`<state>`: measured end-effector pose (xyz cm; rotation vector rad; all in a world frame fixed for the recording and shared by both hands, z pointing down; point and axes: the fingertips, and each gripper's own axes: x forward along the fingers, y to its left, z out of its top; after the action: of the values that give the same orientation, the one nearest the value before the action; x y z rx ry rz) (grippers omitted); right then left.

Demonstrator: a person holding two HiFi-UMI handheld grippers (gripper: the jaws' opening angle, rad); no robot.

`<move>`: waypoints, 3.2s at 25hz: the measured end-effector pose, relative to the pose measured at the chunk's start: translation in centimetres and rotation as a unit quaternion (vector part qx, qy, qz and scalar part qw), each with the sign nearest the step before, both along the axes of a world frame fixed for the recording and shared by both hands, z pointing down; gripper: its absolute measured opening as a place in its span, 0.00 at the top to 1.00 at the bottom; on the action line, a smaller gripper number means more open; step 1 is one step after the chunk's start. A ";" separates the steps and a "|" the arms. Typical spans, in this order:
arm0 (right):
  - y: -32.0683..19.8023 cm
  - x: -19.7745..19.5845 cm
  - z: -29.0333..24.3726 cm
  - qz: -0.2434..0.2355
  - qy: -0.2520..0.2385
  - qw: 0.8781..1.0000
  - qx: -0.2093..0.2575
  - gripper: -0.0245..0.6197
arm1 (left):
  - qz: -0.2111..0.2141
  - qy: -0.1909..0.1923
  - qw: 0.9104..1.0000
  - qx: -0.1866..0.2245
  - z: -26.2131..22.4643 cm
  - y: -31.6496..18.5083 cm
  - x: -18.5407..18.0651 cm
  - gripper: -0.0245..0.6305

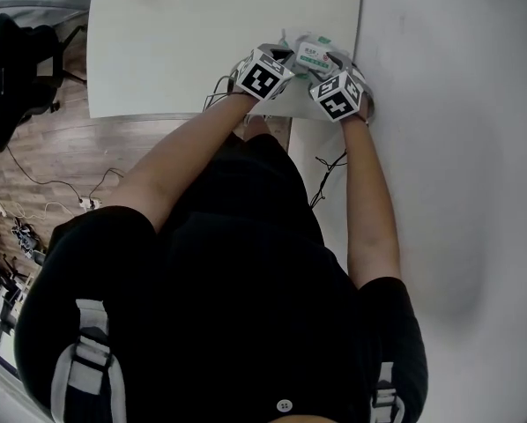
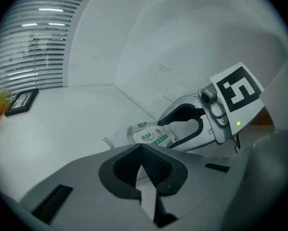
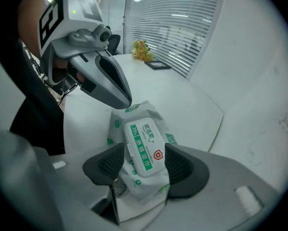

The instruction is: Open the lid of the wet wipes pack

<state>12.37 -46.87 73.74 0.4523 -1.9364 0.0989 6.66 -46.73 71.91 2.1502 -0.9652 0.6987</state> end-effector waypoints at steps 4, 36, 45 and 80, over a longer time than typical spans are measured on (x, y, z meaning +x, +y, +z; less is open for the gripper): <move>0.2 0.0 1.1 -0.014 0.014 1.000 -0.001 0.54 | -0.002 -0.011 1.000 -0.020 1.6 0.2 0.4 0.96; 0.4 -1.1 0.2 -0.044 0.028 0.999 -0.002 0.62 | -0.018 -0.025 0.997 -0.066 3.4 0.6 0.1 0.96; -1.0 -1.7 -2.0 -0.015 -0.011 1.000 0.013 0.64 | -0.013 -0.029 0.997 -0.068 3.3 0.8 -0.1 0.96; -8.6 -1.7 0.3 0.045 -0.024 0.996 0.073 0.65 | -0.015 0.002 0.999 -0.029 1.0 1.8 -1.6 0.96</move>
<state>10.71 -55.44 74.00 0.6399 -1.9780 0.0275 5.06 -44.90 72.87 2.0827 -0.9610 0.6994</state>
